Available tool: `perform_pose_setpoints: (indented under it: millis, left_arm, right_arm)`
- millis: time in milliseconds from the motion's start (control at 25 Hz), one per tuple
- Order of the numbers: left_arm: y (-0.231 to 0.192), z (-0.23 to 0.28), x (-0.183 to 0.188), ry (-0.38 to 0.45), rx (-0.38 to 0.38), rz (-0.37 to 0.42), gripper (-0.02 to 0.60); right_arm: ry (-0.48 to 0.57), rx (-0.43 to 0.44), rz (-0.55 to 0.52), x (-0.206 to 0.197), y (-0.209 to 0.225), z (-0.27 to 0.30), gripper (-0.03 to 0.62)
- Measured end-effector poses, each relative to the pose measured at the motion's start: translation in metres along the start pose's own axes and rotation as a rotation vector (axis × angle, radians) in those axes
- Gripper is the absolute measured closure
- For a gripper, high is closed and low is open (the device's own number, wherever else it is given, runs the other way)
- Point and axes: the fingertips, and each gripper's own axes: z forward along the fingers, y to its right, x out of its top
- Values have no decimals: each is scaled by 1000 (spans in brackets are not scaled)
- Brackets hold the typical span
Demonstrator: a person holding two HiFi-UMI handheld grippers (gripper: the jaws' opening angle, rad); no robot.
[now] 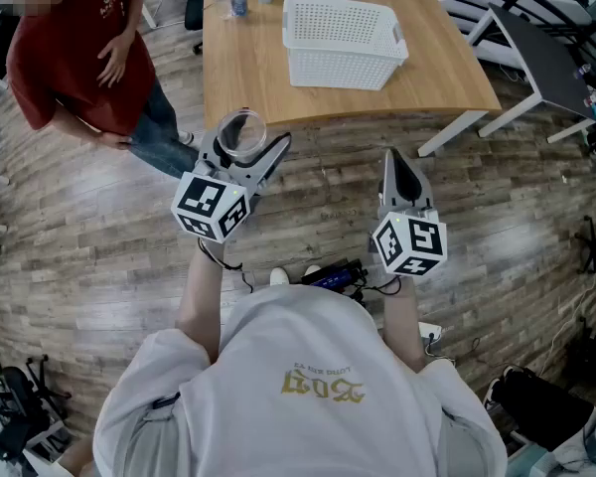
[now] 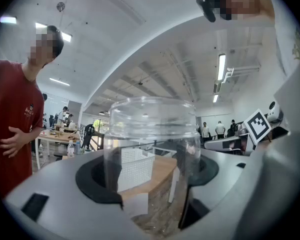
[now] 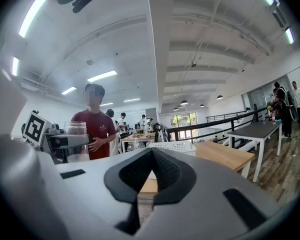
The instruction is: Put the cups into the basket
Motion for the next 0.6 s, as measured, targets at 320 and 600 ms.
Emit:
perform_pose_setpoints:
  millis: [320,600]
  left_arm:
    - [11,-6,-5,3,17,-21,233]
    - [24,-4,-8,-14,20,-15,232]
  right_arm:
    - [-1,3,-5,0,3,-9,585]
    - [12,14,12,0,10,-17,585]
